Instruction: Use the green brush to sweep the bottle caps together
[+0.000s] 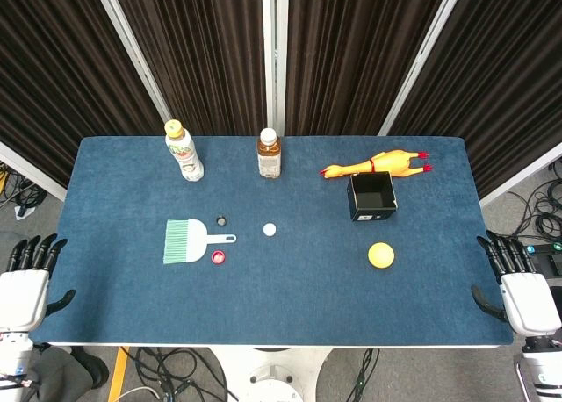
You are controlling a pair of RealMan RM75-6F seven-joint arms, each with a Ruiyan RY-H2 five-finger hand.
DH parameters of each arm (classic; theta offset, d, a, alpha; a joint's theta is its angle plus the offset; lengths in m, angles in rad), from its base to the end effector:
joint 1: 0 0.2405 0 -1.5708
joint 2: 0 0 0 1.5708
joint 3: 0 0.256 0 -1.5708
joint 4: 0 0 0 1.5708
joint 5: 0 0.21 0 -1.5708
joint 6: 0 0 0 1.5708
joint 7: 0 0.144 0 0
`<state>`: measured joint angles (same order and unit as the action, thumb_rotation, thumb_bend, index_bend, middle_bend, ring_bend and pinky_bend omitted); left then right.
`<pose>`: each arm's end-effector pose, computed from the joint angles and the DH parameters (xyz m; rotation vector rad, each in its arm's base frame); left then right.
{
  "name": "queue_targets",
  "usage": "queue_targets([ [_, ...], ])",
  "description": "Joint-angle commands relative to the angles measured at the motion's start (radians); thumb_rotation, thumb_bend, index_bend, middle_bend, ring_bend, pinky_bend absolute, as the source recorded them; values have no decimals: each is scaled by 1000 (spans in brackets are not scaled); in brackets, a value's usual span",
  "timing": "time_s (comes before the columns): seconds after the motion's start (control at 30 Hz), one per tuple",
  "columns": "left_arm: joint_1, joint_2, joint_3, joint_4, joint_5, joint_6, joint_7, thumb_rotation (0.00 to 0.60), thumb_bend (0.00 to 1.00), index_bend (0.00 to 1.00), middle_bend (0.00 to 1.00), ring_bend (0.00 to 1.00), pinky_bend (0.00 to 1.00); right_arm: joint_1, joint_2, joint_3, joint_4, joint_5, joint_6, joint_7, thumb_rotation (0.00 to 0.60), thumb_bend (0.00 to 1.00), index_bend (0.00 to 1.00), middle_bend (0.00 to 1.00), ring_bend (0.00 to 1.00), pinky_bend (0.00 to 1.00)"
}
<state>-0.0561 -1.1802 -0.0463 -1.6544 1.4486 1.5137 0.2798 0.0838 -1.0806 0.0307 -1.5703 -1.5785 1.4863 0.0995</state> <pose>-0.3077 0.1702 0.1416 -1.3778 -0.7995 -0.7335 -0.3137 -0.1771 0.1685 1.4508 -0.9030 0.9460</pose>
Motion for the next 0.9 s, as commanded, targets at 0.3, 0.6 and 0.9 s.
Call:
queue_targets([
  [0.3,-32,20,-17,-29,1,-37,-31,600,160,139,90,62,81,3,3,12,8,2,13,7,600,280,0,0,0,0],
  [0.6,-226,60,-130,-85,0,-236,-213,600,162,326,301,144,86,18,32,30,-13,6,10,-7,600,280,0,0,0,0],
  [0.9,-484,-75,-209,-26,-128,-542,-218,600,169,398,405,214,95,21,56,34,-33,9,9,-18,600,280,0,0,0,0],
])
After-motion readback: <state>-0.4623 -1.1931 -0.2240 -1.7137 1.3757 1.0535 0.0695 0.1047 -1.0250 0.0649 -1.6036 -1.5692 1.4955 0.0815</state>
